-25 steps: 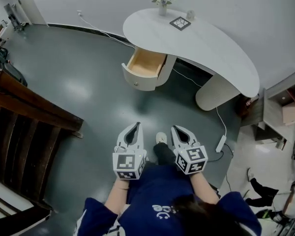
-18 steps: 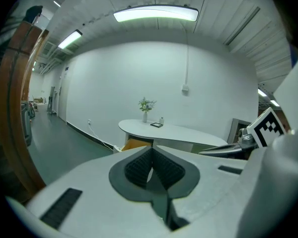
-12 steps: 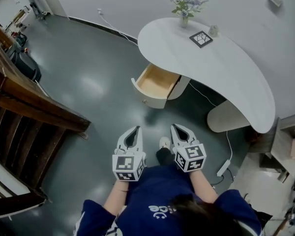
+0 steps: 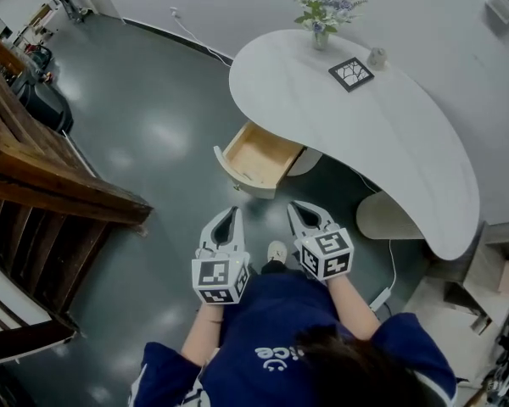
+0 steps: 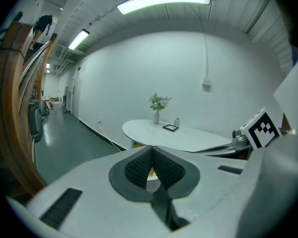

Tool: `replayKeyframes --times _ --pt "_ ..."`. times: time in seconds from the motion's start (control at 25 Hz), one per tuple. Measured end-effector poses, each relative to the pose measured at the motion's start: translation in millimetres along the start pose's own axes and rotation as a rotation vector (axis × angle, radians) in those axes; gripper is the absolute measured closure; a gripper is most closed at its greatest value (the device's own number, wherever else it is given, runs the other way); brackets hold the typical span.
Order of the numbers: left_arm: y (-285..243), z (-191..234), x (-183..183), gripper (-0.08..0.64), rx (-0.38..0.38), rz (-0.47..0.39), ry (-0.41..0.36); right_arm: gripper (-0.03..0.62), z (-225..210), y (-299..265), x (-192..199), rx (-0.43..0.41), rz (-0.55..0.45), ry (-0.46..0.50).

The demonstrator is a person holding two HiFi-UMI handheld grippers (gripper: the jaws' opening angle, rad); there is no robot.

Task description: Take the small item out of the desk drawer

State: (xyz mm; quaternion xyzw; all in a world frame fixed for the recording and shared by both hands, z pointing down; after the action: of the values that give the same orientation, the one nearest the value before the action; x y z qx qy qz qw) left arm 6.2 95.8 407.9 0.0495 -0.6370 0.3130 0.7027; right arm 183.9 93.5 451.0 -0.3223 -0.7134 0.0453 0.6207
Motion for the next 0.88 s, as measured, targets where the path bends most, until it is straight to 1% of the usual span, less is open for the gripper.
replayKeyframes --times 0.12,0.28,0.6,0.68,0.88 --pt "-13 -1 -1 0.557 -0.014 0.014 0.005 0.584 -12 -9 -3 -0.015 0.023 -0.004" --pt "-25 1 -5 0.557 -0.025 0.024 -0.010 0.584 -21 -21 -6 -0.026 0.053 -0.006" --pt "-54 34 -8 0.557 -0.056 0.042 0.013 0.584 -29 -52 -18 -0.027 0.096 -0.003" --pt "-67 44 -8 0.557 -0.052 0.055 0.013 0.584 -33 -61 -21 -0.020 0.117 -0.003" --pt "-95 75 -17 0.557 -0.010 0.083 0.009 0.584 -31 -95 -34 -0.001 0.169 0.011"
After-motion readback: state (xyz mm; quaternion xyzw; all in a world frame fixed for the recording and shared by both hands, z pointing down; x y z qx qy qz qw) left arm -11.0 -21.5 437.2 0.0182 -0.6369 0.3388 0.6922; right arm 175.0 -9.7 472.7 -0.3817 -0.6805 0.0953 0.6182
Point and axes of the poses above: the fingertips, and each gripper's own axes: y backward along the fingers, z to its left, x out of its underside, the point moved 6 cm from there along y, backward along the fingers, and after that the axes turned 3 degrees about x, right-handed, at the moved point
